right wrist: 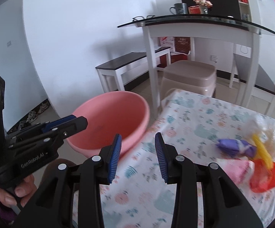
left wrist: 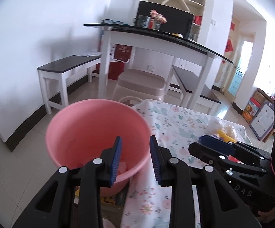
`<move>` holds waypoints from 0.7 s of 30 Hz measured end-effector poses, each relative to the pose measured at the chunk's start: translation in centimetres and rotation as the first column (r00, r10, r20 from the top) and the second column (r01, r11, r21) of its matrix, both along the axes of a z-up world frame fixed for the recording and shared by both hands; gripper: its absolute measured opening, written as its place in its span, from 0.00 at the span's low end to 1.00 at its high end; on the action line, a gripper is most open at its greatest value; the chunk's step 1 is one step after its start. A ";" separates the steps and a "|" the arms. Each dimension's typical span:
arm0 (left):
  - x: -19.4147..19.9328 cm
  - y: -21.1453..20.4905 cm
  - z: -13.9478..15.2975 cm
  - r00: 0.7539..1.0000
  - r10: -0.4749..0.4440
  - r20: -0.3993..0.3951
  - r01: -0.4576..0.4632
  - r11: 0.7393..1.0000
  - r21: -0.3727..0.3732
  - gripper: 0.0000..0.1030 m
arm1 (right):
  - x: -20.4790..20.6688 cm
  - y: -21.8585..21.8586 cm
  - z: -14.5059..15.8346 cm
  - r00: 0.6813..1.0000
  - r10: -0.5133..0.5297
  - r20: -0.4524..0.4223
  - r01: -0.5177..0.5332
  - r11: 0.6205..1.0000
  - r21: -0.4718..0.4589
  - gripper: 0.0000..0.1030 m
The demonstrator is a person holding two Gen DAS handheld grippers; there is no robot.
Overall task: Collect trash
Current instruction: 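Move both open tools back toward the remaining trash on the table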
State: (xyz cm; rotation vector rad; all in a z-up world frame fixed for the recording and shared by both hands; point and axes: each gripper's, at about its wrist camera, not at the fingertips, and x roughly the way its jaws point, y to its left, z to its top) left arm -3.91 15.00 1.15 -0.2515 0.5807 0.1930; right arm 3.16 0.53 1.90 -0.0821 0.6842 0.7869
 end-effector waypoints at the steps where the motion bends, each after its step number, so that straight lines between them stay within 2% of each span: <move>1: 0.2 -0.4 0.0 1.000 -0.011 0.000 0.011 1.000 0.002 0.28 | 0.0 -0.5 0.0 1.000 -0.009 0.001 0.009 1.000 0.001 0.36; 10: 2.5 -4.4 -0.1 0.993 -0.118 -0.012 0.118 0.993 0.004 0.28 | 0.8 -7.3 -0.2 0.989 -0.150 -0.011 0.149 0.989 -0.004 0.36; 21: 5.2 -9.0 -1.4 0.962 -0.266 -0.057 0.267 0.964 0.002 0.28 | 2.3 -15.6 -1.0 0.942 -0.336 -0.014 0.335 0.942 -0.017 0.36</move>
